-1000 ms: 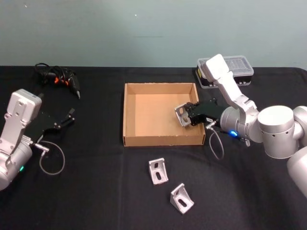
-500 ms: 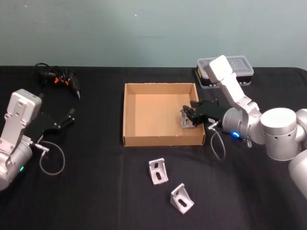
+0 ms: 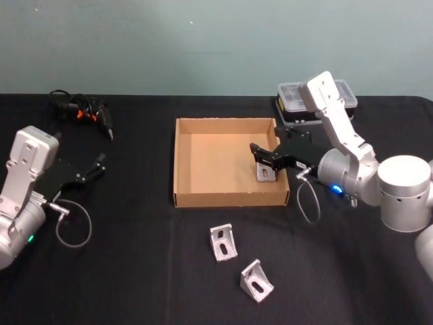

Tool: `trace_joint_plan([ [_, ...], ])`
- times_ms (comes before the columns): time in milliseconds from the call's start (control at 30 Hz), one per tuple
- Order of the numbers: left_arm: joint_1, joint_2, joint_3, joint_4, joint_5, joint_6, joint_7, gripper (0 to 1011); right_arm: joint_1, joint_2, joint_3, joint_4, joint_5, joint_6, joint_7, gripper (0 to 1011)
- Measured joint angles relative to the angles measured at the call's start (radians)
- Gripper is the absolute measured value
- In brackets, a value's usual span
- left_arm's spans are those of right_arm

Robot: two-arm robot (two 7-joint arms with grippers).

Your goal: Use one hand to pick up the angle iron from the table and place it into the box.

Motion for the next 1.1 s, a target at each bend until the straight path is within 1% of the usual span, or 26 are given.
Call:
trace_joint_plan([
  [33, 0.0, 0.0, 0.0, 0.0, 0.0, 0.0, 0.0, 1000, -0.012, 0.005, 0.005, -0.022, 0.005, -0.002, 0.003, 781],
  [67, 0.0, 0.0, 0.0, 0.0, 0.0, 0.0, 0.0, 1000, -0.012, 0.005, 0.005, -0.022, 0.005, -0.002, 0.003, 781],
  [100, 0.0, 0.0, 0.0, 0.0, 0.0, 0.0, 0.0, 1000, -0.025, 0.011, 0.012, -0.045, 0.011, -0.003, 0.006, 812],
  [167, 0.0, 0.0, 0.0, 0.0, 0.0, 0.0, 0.0, 1000, -0.042, 0.017, 0.022, -0.071, 0.024, -0.004, 0.01, 854],
  [200, 0.0, 0.0, 0.0, 0.0, 0.0, 0.0, 0.0, 1000, -0.058, 0.024, 0.031, -0.098, 0.035, -0.006, 0.014, 908],
  [267, 0.0, 0.0, 0.0, 0.0, 0.0, 0.0, 0.0, 1000, -0.077, 0.034, 0.039, -0.127, 0.047, -0.007, 0.017, 934],
  [300, 0.0, 0.0, 0.0, 0.0, 0.0, 0.0, 0.0, 1000, -0.098, 0.046, 0.048, -0.159, 0.059, -0.008, 0.021, 969],
  [333, 0.0, 0.0, 0.0, 0.0, 0.0, 0.0, 0.0, 1000, -0.108, 0.052, 0.052, -0.177, 0.064, -0.008, 0.022, 997],
  [367, 0.0, 0.0, 0.0, 0.0, 0.0, 0.0, 0.0, 1000, -0.117, 0.057, 0.056, -0.191, 0.069, -0.008, 0.023, 1003],
  [400, 0.0, 0.0, 0.0, 0.0, 0.0, 0.0, 0.0, 1000, -0.139, 0.071, 0.066, -0.225, 0.082, -0.007, 0.024, 1003],
  [467, 0.0, 0.0, 0.0, 0.0, 0.0, 0.0, 0.0, 1000, -0.16, 0.086, 0.076, -0.259, 0.093, -0.005, 0.024, 1003],
  [500, 0.0, 0.0, 0.0, 0.0, 0.0, 0.0, 0.0, 1000, -0.181, 0.101, 0.085, -0.293, 0.103, -0.002, 0.024, 1003],
  [533, 0.0, 0.0, 0.0, 0.0, 0.0, 0.0, 0.0, 1000, -0.181, 0.101, 0.085, -0.293, 0.103, -0.002, 0.024, 1003],
  [600, 0.0, 0.0, 0.0, 0.0, 0.0, 0.0, 0.0, 1000, -0.224, 0.132, 0.104, -0.358, 0.126, 0.004, 0.025, 1003],
  [633, 0.0, 0.0, 0.0, 0.0, 0.0, 0.0, 0.0, 1000, -0.224, 0.132, 0.104, -0.358, 0.126, 0.004, 0.025, 1003],
  [800, 0.0, 0.0, 0.0, 0.0, 0.0, 0.0, 0.0, 1000, -0.293, 0.184, 0.136, -0.458, 0.176, 0.022, 0.032, 1003],
  [900, 0.0, 0.0, 0.0, 0.0, 0.0, 0.0, 0.0, 1000, -0.324, 0.208, 0.147, -0.501, 0.201, 0.038, 0.039, 1003],
  [933, 0.0, 0.0, 0.0, 0.0, 0.0, 0.0, 0.0, 1000, -0.324, 0.208, 0.147, -0.501, 0.201, 0.038, 0.039, 1003],
  [1033, 0.0, 0.0, 0.0, 0.0, 0.0, 0.0, 0.0, 1000, -0.364, 0.237, 0.16, -0.551, 0.239, 0.069, 0.049, 1003],
  [1100, 0.0, 0.0, 0.0, 0.0, 0.0, 0.0, 0.0, 1000, -0.379, 0.246, 0.164, -0.57, 0.254, 0.081, 0.053, 1003],
])
